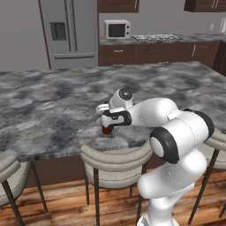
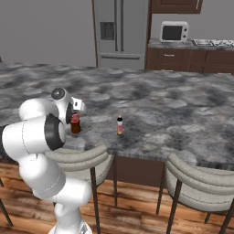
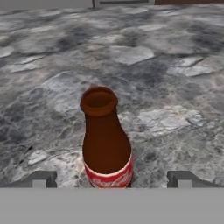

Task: Place the large bottle from the dining counter next to the other large bottle outside the sink, and place the small bottle from the dining counter next to the other small bottle inside the sink.

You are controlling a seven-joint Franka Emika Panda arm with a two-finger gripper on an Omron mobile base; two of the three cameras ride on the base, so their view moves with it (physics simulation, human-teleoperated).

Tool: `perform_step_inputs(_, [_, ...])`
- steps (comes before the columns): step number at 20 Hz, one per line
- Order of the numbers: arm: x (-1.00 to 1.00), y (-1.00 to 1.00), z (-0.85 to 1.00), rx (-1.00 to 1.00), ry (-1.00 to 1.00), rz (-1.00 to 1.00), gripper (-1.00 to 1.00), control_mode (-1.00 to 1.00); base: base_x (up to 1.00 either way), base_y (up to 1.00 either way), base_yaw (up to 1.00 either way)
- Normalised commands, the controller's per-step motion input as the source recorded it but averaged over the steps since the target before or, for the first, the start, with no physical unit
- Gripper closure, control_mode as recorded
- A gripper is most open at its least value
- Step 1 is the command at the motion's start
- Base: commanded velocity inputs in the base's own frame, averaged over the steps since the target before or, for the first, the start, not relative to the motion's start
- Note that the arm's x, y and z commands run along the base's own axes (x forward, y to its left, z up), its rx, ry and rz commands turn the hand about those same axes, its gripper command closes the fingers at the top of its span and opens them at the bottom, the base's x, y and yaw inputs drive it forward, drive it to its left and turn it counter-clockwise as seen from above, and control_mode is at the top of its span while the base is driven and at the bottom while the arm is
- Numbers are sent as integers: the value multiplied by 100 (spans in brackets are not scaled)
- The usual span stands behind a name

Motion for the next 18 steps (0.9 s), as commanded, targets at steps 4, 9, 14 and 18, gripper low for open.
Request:
perform_step_inputs(4, [19, 4, -8, 0, 0, 0, -100, -100, 0, 0, 0])
perform_step_inputs(9, [19, 6, -10, 0, 0, 0, -100, -100, 0, 0, 0])
perform_step_inputs(14, [20, 6, -12, 0, 0, 0, -100, -100, 0, 0, 0])
perform_step_inputs(18, [20, 6, -12, 0, 0, 0, -100, -100, 0, 0, 0])
